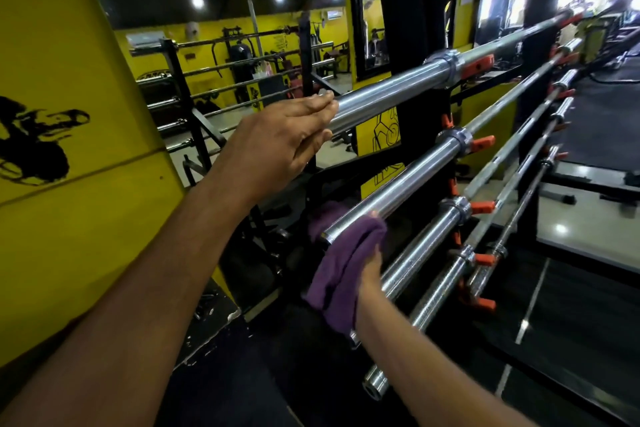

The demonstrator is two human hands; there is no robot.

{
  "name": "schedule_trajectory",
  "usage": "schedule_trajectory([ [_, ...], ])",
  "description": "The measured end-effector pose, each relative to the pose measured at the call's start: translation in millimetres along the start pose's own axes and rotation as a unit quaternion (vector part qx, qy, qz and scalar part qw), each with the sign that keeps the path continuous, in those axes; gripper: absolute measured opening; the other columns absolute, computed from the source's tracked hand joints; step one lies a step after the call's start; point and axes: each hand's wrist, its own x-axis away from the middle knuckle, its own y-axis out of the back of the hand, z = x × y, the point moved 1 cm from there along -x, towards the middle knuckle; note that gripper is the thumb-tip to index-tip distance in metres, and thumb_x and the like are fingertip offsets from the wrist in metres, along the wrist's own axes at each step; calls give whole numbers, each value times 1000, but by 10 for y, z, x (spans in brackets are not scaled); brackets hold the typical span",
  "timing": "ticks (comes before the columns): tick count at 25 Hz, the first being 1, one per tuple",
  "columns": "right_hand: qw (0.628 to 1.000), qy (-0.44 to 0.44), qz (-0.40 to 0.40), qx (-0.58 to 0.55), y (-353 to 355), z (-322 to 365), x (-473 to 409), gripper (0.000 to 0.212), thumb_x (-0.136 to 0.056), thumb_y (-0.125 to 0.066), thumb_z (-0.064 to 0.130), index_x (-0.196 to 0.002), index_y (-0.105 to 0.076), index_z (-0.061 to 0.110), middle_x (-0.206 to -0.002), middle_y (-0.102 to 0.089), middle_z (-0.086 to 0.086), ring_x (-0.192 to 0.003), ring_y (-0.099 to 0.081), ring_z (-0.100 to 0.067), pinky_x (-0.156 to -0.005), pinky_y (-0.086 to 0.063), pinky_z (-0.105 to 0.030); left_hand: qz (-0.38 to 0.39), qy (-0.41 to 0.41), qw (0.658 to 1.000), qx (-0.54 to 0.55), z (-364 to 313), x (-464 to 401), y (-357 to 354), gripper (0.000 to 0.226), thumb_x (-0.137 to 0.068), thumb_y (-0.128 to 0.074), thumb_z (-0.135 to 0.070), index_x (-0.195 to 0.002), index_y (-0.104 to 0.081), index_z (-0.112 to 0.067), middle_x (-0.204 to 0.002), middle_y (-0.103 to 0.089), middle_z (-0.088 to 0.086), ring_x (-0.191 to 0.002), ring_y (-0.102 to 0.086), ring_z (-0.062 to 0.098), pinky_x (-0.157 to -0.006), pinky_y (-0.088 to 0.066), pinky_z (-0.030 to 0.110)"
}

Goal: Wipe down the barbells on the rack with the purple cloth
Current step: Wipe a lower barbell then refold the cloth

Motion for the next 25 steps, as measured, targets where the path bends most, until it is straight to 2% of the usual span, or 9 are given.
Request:
schedule_trajectory([
  [3, 989, -59, 87, 99, 87, -41, 221, 50, -97, -53, 55, -65, -61, 17, -53, -56, 0, -45, -54, -13, -53, -46, -28, 5, 6, 1000, -6, -32, -6, 12, 46, -104, -47, -36, -150, -44, -26, -155, -40, -11, -140, -41, 11, -89, -26, 25],
  [6, 959, 16, 125, 253, 431, 360, 158, 33, -101, -54, 20, -73, -70, 25, -64, -65, 12, -62, -59, -5, -66, -44, -28, -1, 3, 1000, -7, -6, -10, -12, 47, -103, -47, -37, -149, -44, -27, -155, -40, -11, -140, -42, 12, -85, -31, 23],
  [9, 970, 60, 106, 208, 701, 973, 219, 35, -100, -50, 29, -77, -75, 21, -72, -69, -5, -70, -62, -22, -69, -50, -32, -4, -2, 1000, 1, 29, -22, -54, 48, -103, -45, -39, -149, -45, -27, -154, -42, -11, -140, -43, 13, -89, -44, 27],
  [11, 966, 169, 42, 189, 740, 1467, 99, 31, -96, -53, 37, -94, -70, 12, -85, -68, -17, -77, -63, -31, -74, -54, -33, -10, -10, 1000, 8, 44, -27, -77, 47, -102, -46, -38, -148, -47, -26, -154, -43, -10, -139, -44, 14, -93, -48, 34],
  [13, 903, 304, -23, 303, 673, 1870, -163, 32, -99, -51, 37, -118, -62, 14, -102, -66, -12, -87, -63, -22, -77, -53, -24, -14, -15, 1000, 9, 52, -26, -91, 47, -102, -48, -36, -147, -48, -24, -153, -44, -8, -138, -46, 16, -96, -48, 36],
  [14, 829, 373, -37, 416, 615, 1997, -308, 36, -100, -48, 37, -129, -57, 18, -111, -63, -8, -96, -60, -17, -82, -49, -24, -17, -17, 1000, 9, 51, -29, -93, 47, -102, -48, -35, -147, -48, -24, -153, -45, -7, -138, -47, 17, -96, -48, 36],
  [16, 656, 402, 31, 638, 578, 1978, -744, 55, -91, -41, 49, -141, -49, 28, -136, -55, -3, -127, -47, -20, -107, -35, -40, -30, -19, 999, 10, 53, -26, -94, 45, -101, -50, -33, -145, -51, -22, -150, -49, -5, -135, -50, 19, -95, -49, 37],
  [18, 558, 374, 76, 737, 635, 1873, -1150, 66, -82, -33, 55, -137, -56, 28, -142, -55, 1, -141, -36, -22, -120, -14, -54, -42, -20, 999, 12, 47, -17, -103, 43, -101, -53, -31, -143, -53, -22, -148, -51, -4, -133, -52, 19, -93, -50, 37],
  [25, 547, 467, 106, 687, 202, 1146, -517, 51, -77, -37, 52, -104, -70, 24, -105, -67, 8, -107, -54, -16, -112, -26, -52, -75, -14, 997, 13, 30, -9, -134, 40, -101, -53, -32, -139, -58, -22, -143, -57, -6, -127, -57, 16, -84, -50, 30],
])
